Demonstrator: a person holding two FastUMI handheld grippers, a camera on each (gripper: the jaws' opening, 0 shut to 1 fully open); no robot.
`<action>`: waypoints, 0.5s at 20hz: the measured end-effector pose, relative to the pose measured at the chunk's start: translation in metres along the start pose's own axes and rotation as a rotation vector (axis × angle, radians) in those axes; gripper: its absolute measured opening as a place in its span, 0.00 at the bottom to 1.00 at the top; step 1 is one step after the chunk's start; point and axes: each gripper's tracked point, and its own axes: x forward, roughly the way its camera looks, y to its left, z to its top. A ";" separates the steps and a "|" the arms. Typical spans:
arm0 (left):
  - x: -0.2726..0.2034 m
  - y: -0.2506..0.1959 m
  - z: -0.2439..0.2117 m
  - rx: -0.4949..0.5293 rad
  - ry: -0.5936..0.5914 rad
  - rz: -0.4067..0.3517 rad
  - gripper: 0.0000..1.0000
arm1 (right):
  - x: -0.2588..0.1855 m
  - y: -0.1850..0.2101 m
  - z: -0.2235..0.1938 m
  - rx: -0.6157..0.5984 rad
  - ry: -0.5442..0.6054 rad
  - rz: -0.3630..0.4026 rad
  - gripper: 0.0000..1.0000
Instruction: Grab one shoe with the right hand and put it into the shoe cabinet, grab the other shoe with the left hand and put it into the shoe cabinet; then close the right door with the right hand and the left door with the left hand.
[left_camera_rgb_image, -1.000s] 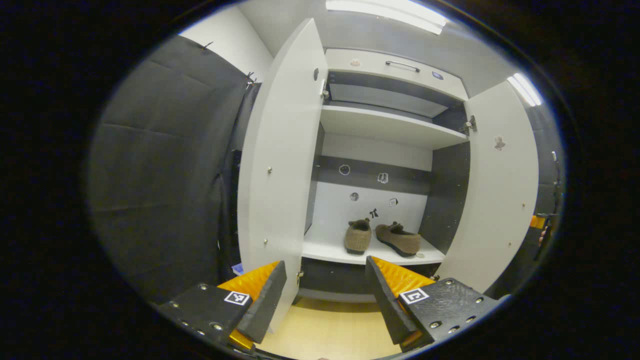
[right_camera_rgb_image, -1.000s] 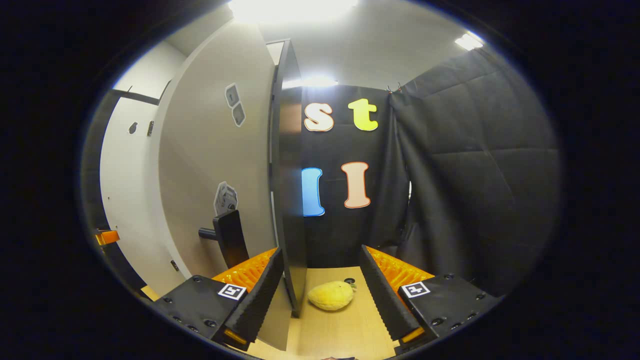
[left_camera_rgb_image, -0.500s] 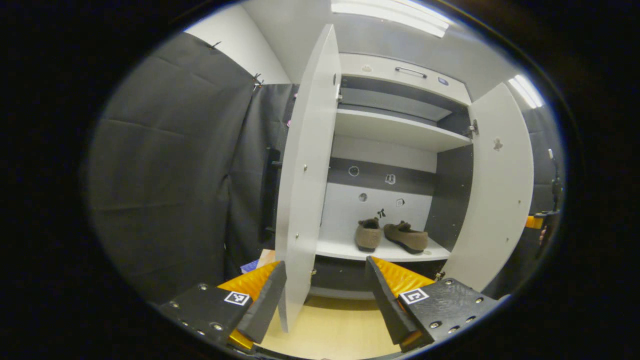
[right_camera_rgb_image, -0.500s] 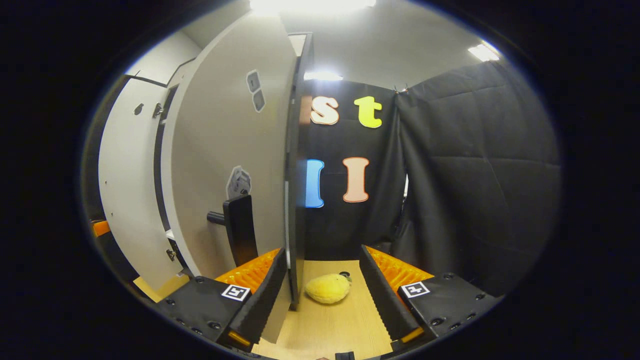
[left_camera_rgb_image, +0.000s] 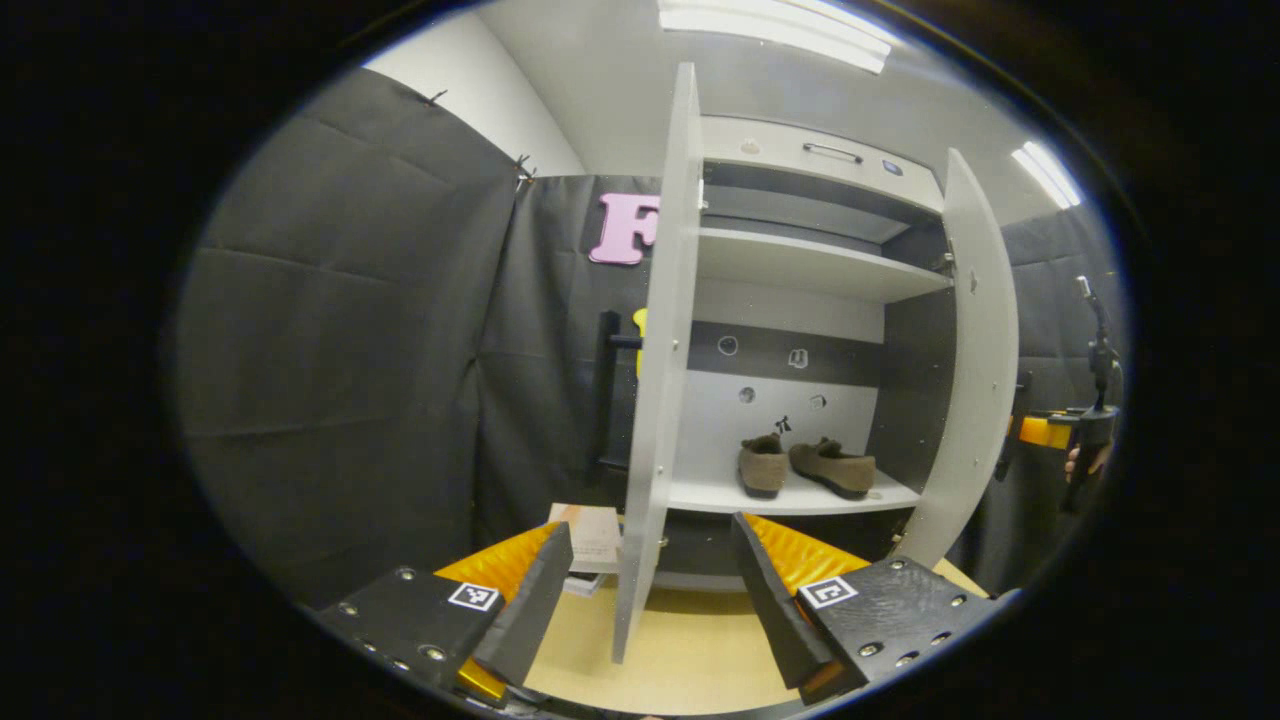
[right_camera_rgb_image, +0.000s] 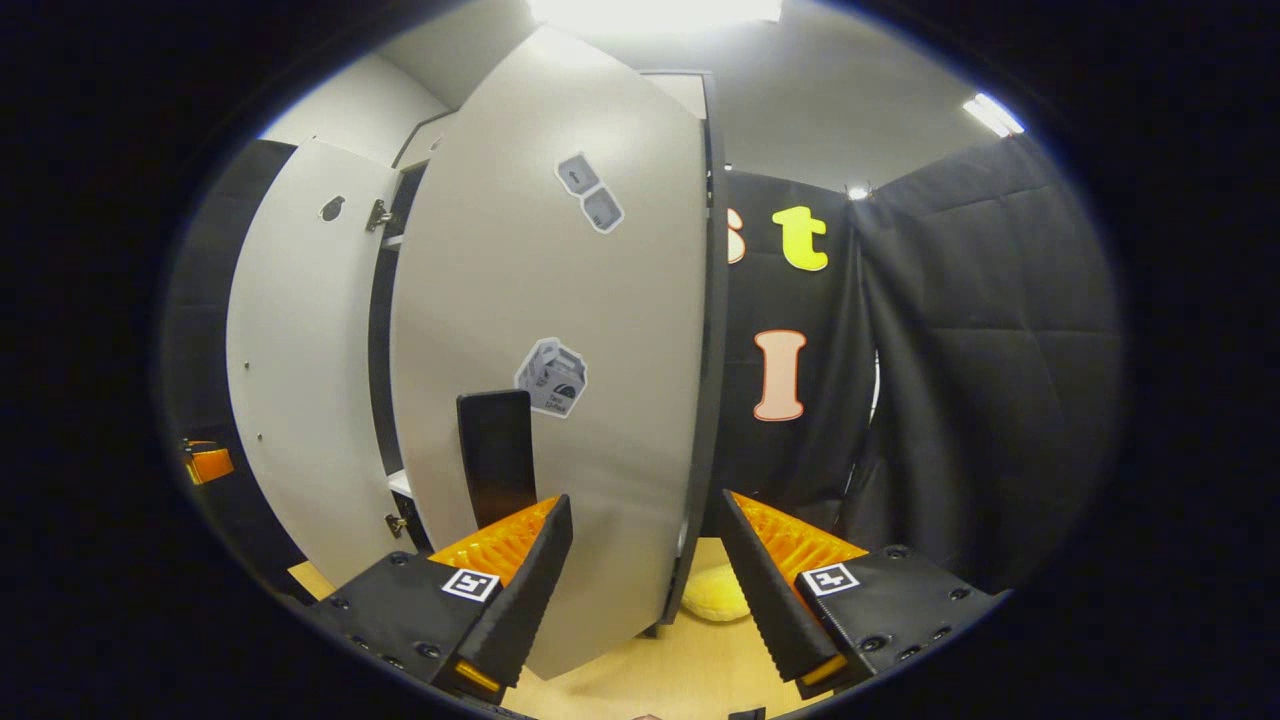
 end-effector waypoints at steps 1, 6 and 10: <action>-0.004 0.010 0.000 -0.004 -0.002 0.018 0.92 | 0.004 0.013 0.001 0.004 -0.003 0.020 0.87; -0.011 0.066 0.011 -0.024 -0.026 0.116 0.92 | 0.002 0.053 0.005 0.057 -0.024 0.083 0.99; -0.004 0.109 0.029 -0.035 -0.071 0.149 0.92 | 0.000 0.061 0.004 0.054 -0.012 0.061 0.99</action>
